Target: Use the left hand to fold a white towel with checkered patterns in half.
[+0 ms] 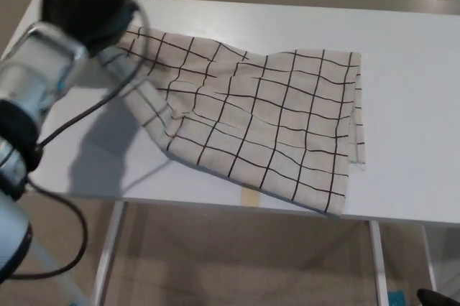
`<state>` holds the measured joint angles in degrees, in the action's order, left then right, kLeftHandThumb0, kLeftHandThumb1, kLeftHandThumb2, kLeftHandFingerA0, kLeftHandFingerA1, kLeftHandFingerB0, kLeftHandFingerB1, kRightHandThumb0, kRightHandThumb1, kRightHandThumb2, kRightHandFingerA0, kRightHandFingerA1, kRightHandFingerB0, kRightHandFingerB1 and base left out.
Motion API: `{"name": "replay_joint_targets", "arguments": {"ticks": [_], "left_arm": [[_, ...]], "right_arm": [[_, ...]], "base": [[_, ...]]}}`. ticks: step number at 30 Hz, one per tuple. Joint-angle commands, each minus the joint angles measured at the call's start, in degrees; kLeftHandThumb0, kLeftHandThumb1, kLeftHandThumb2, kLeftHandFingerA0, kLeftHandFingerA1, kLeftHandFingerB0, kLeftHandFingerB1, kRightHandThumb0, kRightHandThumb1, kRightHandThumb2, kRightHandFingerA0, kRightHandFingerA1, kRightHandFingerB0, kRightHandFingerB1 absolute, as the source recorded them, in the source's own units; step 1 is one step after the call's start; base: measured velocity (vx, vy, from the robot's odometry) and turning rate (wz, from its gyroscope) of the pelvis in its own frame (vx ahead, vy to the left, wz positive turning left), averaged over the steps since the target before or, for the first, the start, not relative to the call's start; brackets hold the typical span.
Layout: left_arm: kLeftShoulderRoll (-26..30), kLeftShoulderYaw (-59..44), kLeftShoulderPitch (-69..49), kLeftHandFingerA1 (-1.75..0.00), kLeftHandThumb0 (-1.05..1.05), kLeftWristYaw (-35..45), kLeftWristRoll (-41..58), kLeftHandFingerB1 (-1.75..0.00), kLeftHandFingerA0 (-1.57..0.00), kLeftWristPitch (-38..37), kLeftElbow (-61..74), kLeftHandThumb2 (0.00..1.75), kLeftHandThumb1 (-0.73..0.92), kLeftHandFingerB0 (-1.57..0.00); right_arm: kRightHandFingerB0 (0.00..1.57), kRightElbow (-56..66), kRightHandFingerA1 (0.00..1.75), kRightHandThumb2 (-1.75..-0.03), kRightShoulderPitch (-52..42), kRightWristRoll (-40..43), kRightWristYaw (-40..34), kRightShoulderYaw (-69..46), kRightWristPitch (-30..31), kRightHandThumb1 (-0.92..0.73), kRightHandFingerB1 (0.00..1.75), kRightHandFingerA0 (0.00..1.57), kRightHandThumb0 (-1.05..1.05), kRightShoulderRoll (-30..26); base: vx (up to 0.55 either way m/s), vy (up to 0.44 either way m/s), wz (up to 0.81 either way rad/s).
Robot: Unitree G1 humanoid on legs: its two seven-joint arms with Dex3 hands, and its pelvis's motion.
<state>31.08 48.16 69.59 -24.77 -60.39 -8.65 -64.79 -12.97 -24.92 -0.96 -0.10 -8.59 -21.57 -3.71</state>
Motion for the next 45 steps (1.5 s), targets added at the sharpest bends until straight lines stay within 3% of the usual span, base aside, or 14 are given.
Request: {"name": "replay_joint_targets", "arguments": {"ticks": [1,2,3,9,12,17,20,27,30,31,36,37,38,45], "left_arm": [[-2.9,2.9,3.6,-1.61,-0.43,-3.7,-4.3,-0.76,-0.9,-3.1,4.0,0.59,0.49,-1.03],[-4.7,4.3,4.9,-1.75,-0.4,-4.4,-5.8,-0.95,-0.9,-3.7,7.3,0.57,0.49,-1.02],[-6.0,4.8,5.5,-1.72,-0.35,-4.3,-6.1,-0.6,-0.93,-4.9,9.9,0.56,0.48,-1.07],[-7.5,4.6,4.4,-1.63,-0.51,-2.1,-5.6,-0.61,-0.97,-6.7,18.7,0.59,0.4,-1.03],[-8.7,4.5,2.7,-1.75,-0.48,-0.4,-5.6,-0.88,-0.85,-6.8,23.9,0.57,0.46,-1.05],[-10.7,5.0,-0.7,-1.74,-0.37,0.7,-6.2,-0.62,-0.91,-7.6,30.8,0.56,0.48,-1.08],[-11.9,5.6,-2.3,-1.69,-0.3,1.5,-7.2,-1.07,-0.97,-7.9,33.0,0.58,0.5,-1.0],[-13.6,7.1,-6.5,-1.72,-0.34,2.8,-8.3,-1.38,-0.91,-9.3,35.4,0.58,0.54,-0.87],[-13.7,8.1,-9.2,-1.75,-0.33,4.0,-8.3,-1.19,-0.91,-10.5,35.5,0.57,0.54,-0.95],[-13.8,8.5,-10.2,-1.38,-0.34,5.1,-8.0,-1.05,-1.23,-11.1,35.2,0.84,0.42,-0.99],[-14.5,10.4,-13.6,-1.75,-0.38,10.6,-7.0,-0.91,-0.87,-13.6,33.0,0.57,0.51,-1.04],[-14.8,11.0,-14.0,-1.36,-0.35,11.0,-7.3,-0.9,-1.22,-14.0,32.1,0.84,0.41,-0.99],[-15.1,11.6,-14.2,-1.75,-0.41,10.9,-7.7,-0.68,-0.86,-14.7,31.2,0.57,0.51,-1.06],[-16.3,15.6,-13.9,-1.75,-0.41,7.5,-10.5,-0.67,-0.86,-18.3,28.0,0.57,0.51,-1.05]], "right_arm": [[0.51,-0.2,0.68,-0.6,0.3,0.5,0.4,0.0,0.2,-0.71,0.58,0.53,-0.27,-0.3],[0.53,0.3,0.68,-0.61,0.3,0.5,0.3,-0.1,0.3,-0.71,0.59,0.54,-0.27,-0.4],[0.54,0.8,0.68,-0.61,0.3,0.5,0.3,-0.2,0.7,-0.7,0.59,0.54,-0.27,-0.5],[0.58,1.1,0.66,-0.6,0.6,-0.2,-0.4,0.1,0.4,-0.71,0.59,0.57,-0.27,-0.2],[0.6,1.2,0.66,-0.6,0.6,-1.2,-1.2,0.2,0.5,-0.71,0.59,0.57,-0.27,-0.3],[0.63,1.8,0.66,-0.61,0.6,-1.6,-1.7,0.3,1.1,-0.7,0.57,0.61,-0.28,-0.1],[0.67,0.4,0.66,-0.6,1.0,-0.2,-0.9,0.0,-0.6,-0.7,0.58,0.62,-0.28,-0.1],[0.7,0.0,0.67,-0.6,1.7,-1.6,-1.3,0.4,-1.2,-0.69,0.58,0.62,-0.27,-0.8],[0.69,1.5,0.68,-0.6,1.6,-3.4,-2.6,0.7,0.7,-0.69,0.59,0.64,-0.27,-0.8],[0.7,1.7,0.67,-0.6,1.5,-3.6,-2.6,0.7,0.6,-0.69,0.59,0.66,-0.27,-1.0],[0.7,1.2,0.65,-0.61,1.5,-2.8,-1.8,0.7,-1.0,-0.68,0.56,0.68,-0.28,-1.2],[0.71,1.1,0.66,-0.61,1.6,-2.6,-1.7,0.8,-1.4,-0.68,0.56,0.68,-0.28,-1.1],[0.72,1.2,0.65,-0.6,1.6,-2.7,-1.8,0.8,-1.4,-0.69,0.57,0.67,-0.27,-1.0],[0.73,1.3,0.66,-0.61,3.0,-2.4,-2.1,0.7,-0.8,-0.69,0.55,0.69,-0.27,-0.7]], "base": [[0.0,0.0,0.0],[0.0,0.0,0.0],[0.0,0.0,0.0],[0.0,0.0,0.01],[0.0,0.0,0.0],[0.0,0.0,0.0],[0.0,0.0,0.0],[0.0,0.0,0.0],[0.0,0.0,0.0],[0.0,0.0,0.0],[0.0,0.0,0.0],[0.0,0.0,0.0],[0.0,0.0,0.0],[0.0,0.0,0.0]]}}
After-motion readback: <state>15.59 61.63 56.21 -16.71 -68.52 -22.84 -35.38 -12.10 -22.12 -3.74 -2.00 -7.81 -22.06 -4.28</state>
